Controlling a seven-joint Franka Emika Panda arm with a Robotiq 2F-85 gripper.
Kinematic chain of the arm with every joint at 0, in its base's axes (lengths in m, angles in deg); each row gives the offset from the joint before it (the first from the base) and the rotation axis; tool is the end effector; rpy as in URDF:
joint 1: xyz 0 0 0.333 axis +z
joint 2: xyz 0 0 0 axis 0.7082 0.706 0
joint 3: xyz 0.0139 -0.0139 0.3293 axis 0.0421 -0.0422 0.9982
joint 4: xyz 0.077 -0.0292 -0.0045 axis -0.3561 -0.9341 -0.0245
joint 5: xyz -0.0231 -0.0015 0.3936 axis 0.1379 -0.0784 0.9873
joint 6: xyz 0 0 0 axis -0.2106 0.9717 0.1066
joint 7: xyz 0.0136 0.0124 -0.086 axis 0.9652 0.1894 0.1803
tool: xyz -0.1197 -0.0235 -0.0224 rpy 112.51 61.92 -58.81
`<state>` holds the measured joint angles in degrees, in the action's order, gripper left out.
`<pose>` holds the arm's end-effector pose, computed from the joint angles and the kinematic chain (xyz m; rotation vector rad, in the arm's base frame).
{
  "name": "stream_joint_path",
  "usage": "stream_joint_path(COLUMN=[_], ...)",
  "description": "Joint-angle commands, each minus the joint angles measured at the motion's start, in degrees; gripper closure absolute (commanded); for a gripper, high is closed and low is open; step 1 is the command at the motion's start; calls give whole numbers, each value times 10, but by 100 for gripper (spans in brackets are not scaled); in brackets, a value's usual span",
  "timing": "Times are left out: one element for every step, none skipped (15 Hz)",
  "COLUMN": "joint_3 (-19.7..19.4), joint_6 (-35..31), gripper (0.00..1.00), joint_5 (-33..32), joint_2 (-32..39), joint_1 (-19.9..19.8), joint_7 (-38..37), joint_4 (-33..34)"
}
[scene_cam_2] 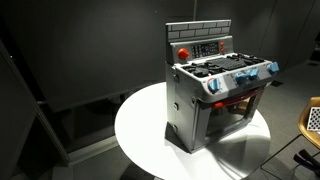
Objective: Push the top right button on the cooker
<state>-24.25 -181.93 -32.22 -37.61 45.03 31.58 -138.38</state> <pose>0.3592 0.0015 0.4718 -3.1230 0.0356 0.0256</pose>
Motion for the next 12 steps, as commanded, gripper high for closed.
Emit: stream_joint_path(joint_3=[2,2,3,4,5,5,6,7,7,8,8,8], joint_6=[0,-1,-2,-3,-5,-7,-11,-16,-20,-25,-31,-38], gripper=[0,0,0,0,0,0,0,0,0,0,0,0], joint_5=[0,1,1,1,1,1,1,-1,-1,-1,-3,-4], joint_2=[5,8,11,15,19,23,30,37,47,57,66,77], joint_1=[-1,0,0,0,-1,-1,-2,-3,-4,-5,-7,-9], joint_7=[-3,-4,-6,-7,-9,-11,-14,-17,-20,-25,-31,-38], joint_4=[10,14,21,27,35,42,51,59,72,84,95,108])
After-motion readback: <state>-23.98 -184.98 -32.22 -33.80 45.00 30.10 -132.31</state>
